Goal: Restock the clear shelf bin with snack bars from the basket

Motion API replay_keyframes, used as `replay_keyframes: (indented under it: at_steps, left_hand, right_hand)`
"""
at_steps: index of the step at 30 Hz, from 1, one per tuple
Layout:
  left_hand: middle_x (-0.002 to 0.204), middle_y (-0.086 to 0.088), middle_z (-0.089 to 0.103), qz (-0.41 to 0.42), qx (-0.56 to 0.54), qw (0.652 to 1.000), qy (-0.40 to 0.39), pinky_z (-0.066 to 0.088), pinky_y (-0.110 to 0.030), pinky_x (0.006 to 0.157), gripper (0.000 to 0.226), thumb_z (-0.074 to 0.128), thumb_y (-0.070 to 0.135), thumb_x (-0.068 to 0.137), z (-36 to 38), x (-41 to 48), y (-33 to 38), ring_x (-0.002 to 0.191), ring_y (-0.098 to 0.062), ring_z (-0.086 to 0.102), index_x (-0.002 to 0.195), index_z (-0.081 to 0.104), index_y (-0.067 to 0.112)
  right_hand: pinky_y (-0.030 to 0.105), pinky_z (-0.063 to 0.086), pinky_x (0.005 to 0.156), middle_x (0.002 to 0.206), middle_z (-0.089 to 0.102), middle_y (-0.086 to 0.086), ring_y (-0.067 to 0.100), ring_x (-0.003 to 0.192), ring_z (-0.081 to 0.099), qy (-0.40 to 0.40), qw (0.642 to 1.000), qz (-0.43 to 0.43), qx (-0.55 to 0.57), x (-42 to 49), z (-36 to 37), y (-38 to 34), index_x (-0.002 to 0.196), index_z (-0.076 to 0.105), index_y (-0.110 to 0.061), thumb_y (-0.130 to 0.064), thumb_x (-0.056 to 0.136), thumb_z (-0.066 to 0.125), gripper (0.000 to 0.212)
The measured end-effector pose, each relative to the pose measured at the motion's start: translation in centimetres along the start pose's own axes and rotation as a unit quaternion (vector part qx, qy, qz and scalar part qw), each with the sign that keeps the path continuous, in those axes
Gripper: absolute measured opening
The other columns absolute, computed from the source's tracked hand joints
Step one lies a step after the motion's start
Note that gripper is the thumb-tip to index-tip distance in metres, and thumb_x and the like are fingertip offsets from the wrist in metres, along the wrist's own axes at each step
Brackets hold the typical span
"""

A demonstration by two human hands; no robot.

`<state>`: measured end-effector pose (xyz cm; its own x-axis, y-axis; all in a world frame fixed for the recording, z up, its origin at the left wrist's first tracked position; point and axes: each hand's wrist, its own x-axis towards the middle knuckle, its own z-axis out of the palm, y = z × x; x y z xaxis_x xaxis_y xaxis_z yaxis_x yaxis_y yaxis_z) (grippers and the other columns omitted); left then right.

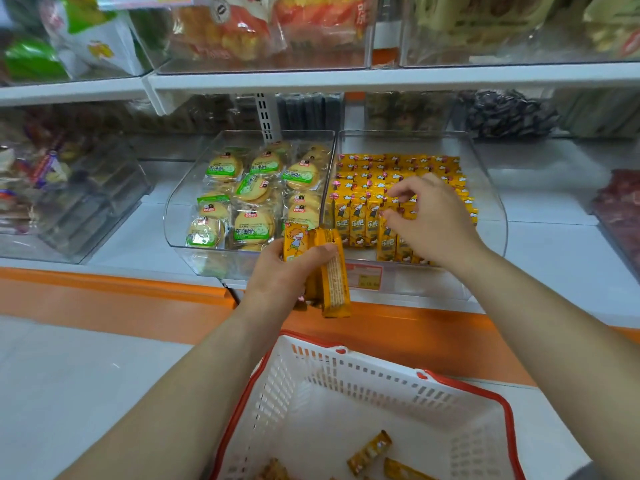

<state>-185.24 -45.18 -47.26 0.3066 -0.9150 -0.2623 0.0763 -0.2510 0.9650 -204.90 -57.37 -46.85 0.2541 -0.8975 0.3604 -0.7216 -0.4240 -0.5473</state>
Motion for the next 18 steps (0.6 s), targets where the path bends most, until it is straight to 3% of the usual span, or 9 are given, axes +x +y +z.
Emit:
replay_keyframes:
  at_steps: [2, 4, 6, 8, 10, 13, 16, 18]
  left_hand:
    - [0.095, -0.001, 0.079, -0.007, -0.011, 1.0, 0.006, 0.059, -0.034, 0.065, 0.032, 0.08, 0.035, 0.084, 0.2, -0.3, 0.1, 0.077, -0.019, 0.074, 0.111, 0.067, 0.023]
    - [0.102, -0.006, 0.078, -0.009, -0.023, 1.0, 0.012, 0.061, -0.042, 0.078, 0.039, 0.081, 0.036, 0.083, 0.6, -0.6, 0.3, 0.087, -0.025, 0.074, 0.116, 0.067, 0.021]
    - [0.104, -0.01, 0.078, -0.003, -0.033, 0.999, 0.011, 0.059, -0.041, 0.077, 0.043, 0.083, 0.037, 0.082, 1.1, -0.9, 0.4, 0.089, -0.027, 0.074, 0.117, 0.067, 0.018]
    - [0.106, -0.011, 0.078, -0.001, -0.041, 0.999, 0.008, 0.059, -0.041, 0.075, 0.05, 0.085, 0.041, 0.078, 1.5, -1.3, 0.5, 0.091, -0.028, 0.074, 0.118, 0.067, 0.017]
    - [0.108, -0.011, 0.078, -0.001, -0.051, 0.999, 0.006, 0.061, -0.048, 0.084, 0.057, 0.083, 0.046, 0.074, 1.8, -1.7, 0.6, 0.099, -0.032, 0.075, 0.12, 0.066, 0.017]
    - [0.111, -0.017, 0.076, 0.004, -0.068, 0.998, 0.004, 0.059, -0.055, 0.091, 0.046, 0.078, 0.035, 0.086, 1.6, -1.8, 0.7, 0.102, -0.039, 0.074, 0.123, 0.066, 0.011]
    - [0.106, -0.015, 0.078, 0.011, -0.055, 0.998, 0.003, 0.062, -0.047, 0.08, 0.036, 0.079, 0.022, 0.087, 1.5, -1.8, 0.5, 0.095, -0.033, 0.077, 0.12, 0.066, 0.012]
    - [0.101, -0.012, 0.079, 0.014, -0.053, 0.998, -0.004, 0.061, -0.04, 0.068, 0.033, 0.08, 0.02, 0.087, 1.6, -1.7, 0.4, 0.09, -0.03, 0.078, 0.117, 0.066, 0.013]
  right_hand:
    - [0.019, 0.047, 0.069, 0.091, 0.064, -0.016, 0.004, 0.078, 0.062, -0.069, 0.985, 0.039, 0.152, -2.1, -0.5, -2.1, 0.102, 0.066, -0.033, -0.033, 0.089, 0.07, 0.013]
    - [0.026, 0.057, 0.071, 0.096, 0.071, -0.011, 0.007, 0.08, 0.07, -0.169, 0.937, 0.091, 0.291, -4.5, -0.8, -4.0, 0.111, 0.065, -0.034, -0.039, 0.091, 0.068, 0.021]
    - [0.03, 0.06, 0.066, 0.098, 0.073, -0.007, 0.011, 0.083, 0.073, -0.238, 0.887, 0.119, 0.378, -6.4, -0.9, -5.5, 0.118, 0.058, -0.035, -0.044, 0.086, 0.07, 0.036]
    - [0.028, 0.059, 0.064, 0.101, 0.073, -0.006, 0.01, 0.088, 0.073, -0.238, 0.883, 0.115, 0.388, -7.4, -0.8, -6.3, 0.117, 0.055, -0.04, -0.039, 0.078, 0.078, 0.045]
    - [0.033, 0.06, 0.068, 0.108, 0.072, 0.004, 0.016, 0.091, 0.074, -0.226, 0.871, 0.147, 0.411, -7.6, -0.7, -6.4, 0.121, 0.055, -0.036, -0.02, 0.083, 0.078, 0.047]
    - [0.04, 0.06, 0.064, 0.109, 0.069, 0.026, 0.034, 0.084, 0.072, -0.23, 0.77, 0.238, 0.546, -7.4, -1.4, -6.1, 0.127, 0.057, -0.012, 0.0, 0.095, 0.053, 0.034]
    - [0.034, 0.053, 0.054, 0.098, 0.065, 0.025, 0.03, 0.068, 0.067, -0.207, 0.707, 0.281, 0.615, -7.1, -2.1, -5.6, 0.12, 0.059, -0.005, -0.004, 0.092, 0.045, 0.031]
    - [0.031, 0.048, 0.048, 0.093, 0.058, 0.018, 0.023, 0.059, 0.061, -0.187, 0.703, 0.3, 0.618, -7.0, -2.1, -5.5, 0.115, 0.061, -0.006, -0.017, 0.086, 0.062, 0.031]
